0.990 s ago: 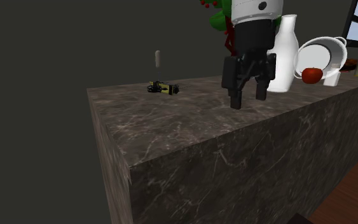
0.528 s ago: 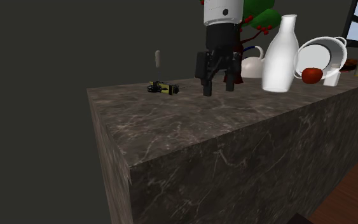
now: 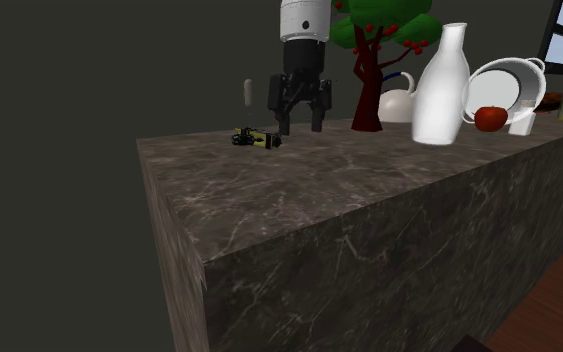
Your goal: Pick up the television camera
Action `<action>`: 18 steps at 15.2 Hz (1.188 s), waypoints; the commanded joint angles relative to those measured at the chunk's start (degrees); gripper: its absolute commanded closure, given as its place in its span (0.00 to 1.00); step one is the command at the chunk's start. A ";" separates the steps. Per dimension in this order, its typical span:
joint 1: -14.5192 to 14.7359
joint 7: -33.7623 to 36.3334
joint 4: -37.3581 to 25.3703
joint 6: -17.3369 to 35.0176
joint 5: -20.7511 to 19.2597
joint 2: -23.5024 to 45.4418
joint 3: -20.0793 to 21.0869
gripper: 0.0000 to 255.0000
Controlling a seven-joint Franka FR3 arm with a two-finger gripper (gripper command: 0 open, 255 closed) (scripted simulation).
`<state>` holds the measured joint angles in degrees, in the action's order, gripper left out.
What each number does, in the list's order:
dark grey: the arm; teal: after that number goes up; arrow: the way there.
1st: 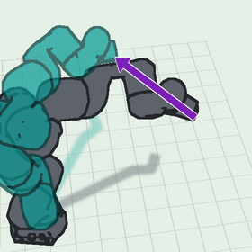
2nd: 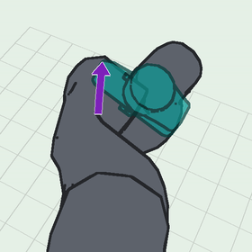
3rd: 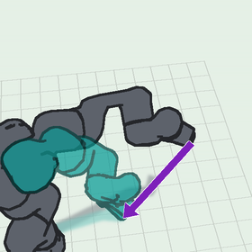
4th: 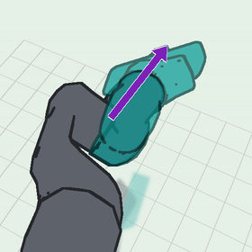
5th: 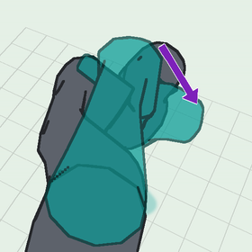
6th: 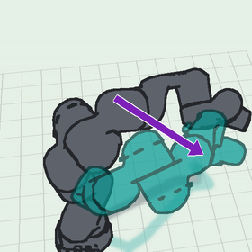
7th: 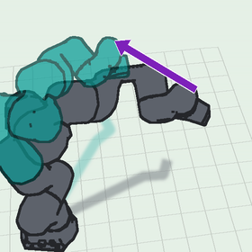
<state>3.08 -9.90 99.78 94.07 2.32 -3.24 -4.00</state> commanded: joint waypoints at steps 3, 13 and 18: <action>-0.20 -2.60 -12.93 -2.86 2.07 10.12 -0.23 0.00; -0.27 -3.71 -11.06 1.83 2.76 12.97 -0.09 0.00; -0.23 -3.62 -11.38 1.63 2.76 13.09 -0.06 1.00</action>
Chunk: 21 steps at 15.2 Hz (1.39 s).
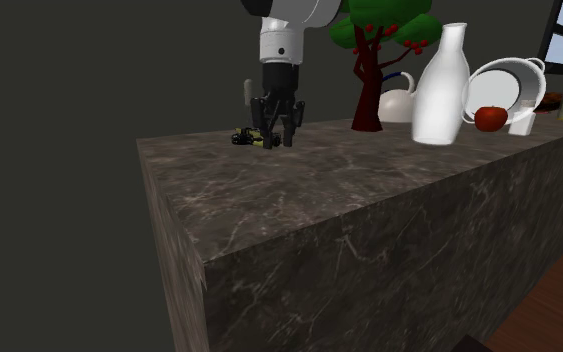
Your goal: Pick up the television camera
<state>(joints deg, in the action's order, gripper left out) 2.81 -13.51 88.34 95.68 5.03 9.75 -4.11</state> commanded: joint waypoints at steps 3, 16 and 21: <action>0.07 0.03 0.07 0.10 0.06 0.18 0.07 1.00; -0.19 0.40 -9.44 -8.07 0.14 1.51 -0.04 1.00; -0.36 0.65 -15.49 -12.62 0.28 3.02 -0.07 1.00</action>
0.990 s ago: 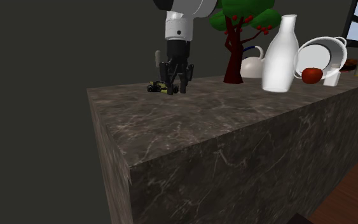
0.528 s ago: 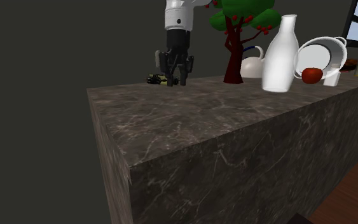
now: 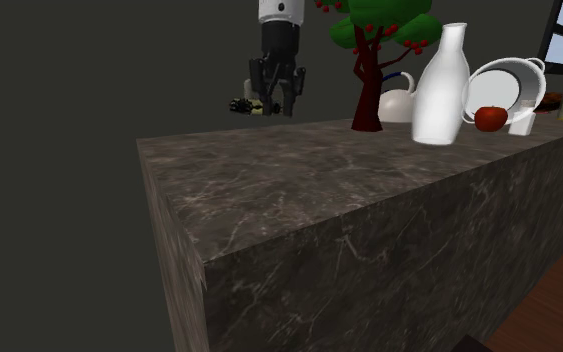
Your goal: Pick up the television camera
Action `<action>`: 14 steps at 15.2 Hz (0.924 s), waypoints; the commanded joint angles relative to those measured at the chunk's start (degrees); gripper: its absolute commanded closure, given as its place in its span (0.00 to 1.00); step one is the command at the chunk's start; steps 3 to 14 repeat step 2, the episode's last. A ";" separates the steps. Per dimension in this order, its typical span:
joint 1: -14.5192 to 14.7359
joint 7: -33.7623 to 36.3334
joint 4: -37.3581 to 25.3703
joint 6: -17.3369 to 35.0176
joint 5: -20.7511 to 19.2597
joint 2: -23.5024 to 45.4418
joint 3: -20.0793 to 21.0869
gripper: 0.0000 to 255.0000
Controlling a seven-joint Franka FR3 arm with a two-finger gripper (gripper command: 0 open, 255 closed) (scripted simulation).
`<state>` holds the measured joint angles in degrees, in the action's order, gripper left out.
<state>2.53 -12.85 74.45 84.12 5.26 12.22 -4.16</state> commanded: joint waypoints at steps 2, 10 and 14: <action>-0.09 0.00 -1.79 -1.21 0.05 0.59 -0.03 1.00; -0.09 0.00 -1.79 -1.21 0.05 0.59 -0.03 1.00; -0.09 0.00 -1.79 -1.21 0.05 0.59 -0.03 1.00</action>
